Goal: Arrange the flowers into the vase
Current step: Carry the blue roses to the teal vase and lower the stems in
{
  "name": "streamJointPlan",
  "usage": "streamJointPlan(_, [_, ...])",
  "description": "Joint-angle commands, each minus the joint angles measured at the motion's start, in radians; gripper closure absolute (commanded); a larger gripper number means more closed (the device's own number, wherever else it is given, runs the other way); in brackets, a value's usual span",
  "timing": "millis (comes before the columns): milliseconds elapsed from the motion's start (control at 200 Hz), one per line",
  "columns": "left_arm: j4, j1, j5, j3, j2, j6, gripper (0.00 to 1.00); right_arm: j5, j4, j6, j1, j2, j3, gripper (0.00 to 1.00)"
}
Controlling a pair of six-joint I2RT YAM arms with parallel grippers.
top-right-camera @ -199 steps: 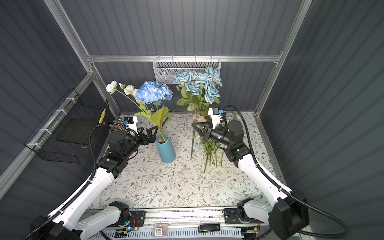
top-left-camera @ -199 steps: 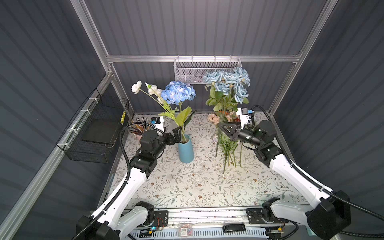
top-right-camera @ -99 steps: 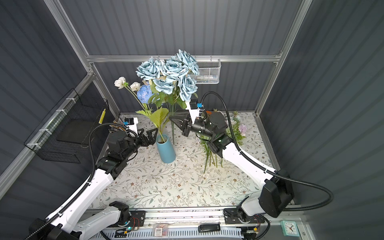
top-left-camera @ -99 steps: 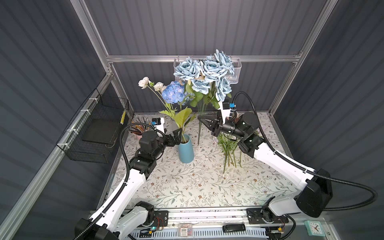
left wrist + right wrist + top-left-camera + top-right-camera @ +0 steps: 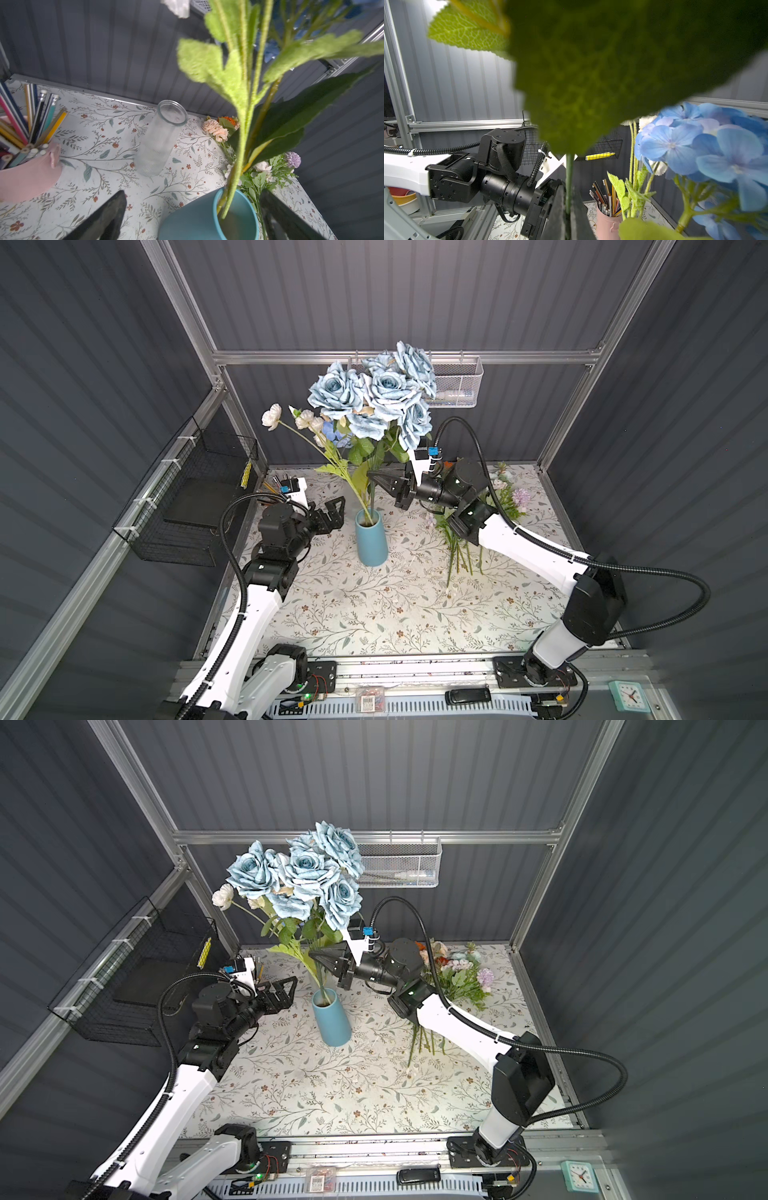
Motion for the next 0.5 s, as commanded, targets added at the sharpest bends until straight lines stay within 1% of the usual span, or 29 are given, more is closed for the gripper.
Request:
streamJointPlan(0, [-0.003,0.003,0.060,-0.014,-0.016,-0.027,0.00,-0.003,0.071,-0.035,0.009,0.033,0.034,1.00])
streamJointPlan(170, [0.000,0.005,0.073,-0.021,-0.027,-0.026,0.00,0.013,0.065,-0.062,0.015,0.091,0.050,1.00])
streamJointPlan(275, [0.059,0.005,0.142,-0.031,-0.037,-0.028,0.00,0.037,0.081,-0.101,0.021,0.114,0.028,1.00])
streamJointPlan(300, [0.071,0.005,0.183,-0.029,-0.039,-0.030,0.00,0.042,0.077,-0.107,0.021,0.119,0.025,1.00])
streamJointPlan(495, [0.102,0.005,0.286,0.009,-0.017,-0.027,0.00,0.071,0.029,-0.132,0.024,0.151,0.010,1.00])
